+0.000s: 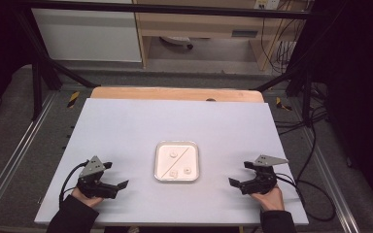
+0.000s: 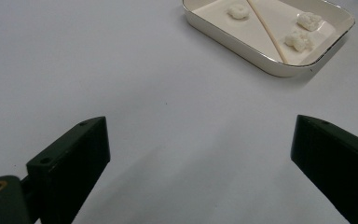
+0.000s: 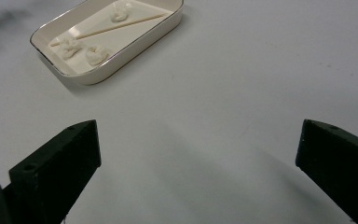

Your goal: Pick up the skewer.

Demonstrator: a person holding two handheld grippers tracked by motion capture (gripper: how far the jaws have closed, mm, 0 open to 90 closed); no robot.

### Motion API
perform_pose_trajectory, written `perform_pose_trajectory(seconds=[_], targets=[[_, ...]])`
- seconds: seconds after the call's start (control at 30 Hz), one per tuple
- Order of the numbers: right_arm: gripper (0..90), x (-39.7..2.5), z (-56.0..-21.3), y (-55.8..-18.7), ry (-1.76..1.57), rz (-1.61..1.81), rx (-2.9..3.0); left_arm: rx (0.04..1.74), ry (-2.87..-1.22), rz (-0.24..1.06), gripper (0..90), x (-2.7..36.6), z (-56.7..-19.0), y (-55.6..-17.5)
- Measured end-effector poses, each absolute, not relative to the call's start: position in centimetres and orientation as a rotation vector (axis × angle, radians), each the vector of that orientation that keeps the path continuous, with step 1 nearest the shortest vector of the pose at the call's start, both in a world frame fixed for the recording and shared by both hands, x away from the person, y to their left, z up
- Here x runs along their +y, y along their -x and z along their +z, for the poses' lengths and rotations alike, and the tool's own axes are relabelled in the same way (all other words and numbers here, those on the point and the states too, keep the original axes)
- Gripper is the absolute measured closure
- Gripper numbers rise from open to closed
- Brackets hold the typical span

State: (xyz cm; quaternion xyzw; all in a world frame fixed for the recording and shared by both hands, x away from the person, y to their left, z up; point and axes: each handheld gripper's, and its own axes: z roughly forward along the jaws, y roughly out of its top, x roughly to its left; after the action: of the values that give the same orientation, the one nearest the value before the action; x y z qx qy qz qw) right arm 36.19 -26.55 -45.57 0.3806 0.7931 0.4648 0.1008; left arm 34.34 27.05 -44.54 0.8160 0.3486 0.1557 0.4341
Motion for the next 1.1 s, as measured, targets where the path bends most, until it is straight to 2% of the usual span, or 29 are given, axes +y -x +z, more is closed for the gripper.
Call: perform_pose_trajectory(seconds=[0.47, 1.1], targets=[[0.6, -26.6, -45.6, -36.2, -1.121, 1.364, 2.34, 0.875, -2.028, 0.378, 4.5, 26.2, -44.0, -34.5], [0.6, -26.5, -45.6, -36.2, -1.11, 1.339, 2.354, 0.843, -2.09, 0.371, 5.4, 23.2, -42.9, -34.9]])
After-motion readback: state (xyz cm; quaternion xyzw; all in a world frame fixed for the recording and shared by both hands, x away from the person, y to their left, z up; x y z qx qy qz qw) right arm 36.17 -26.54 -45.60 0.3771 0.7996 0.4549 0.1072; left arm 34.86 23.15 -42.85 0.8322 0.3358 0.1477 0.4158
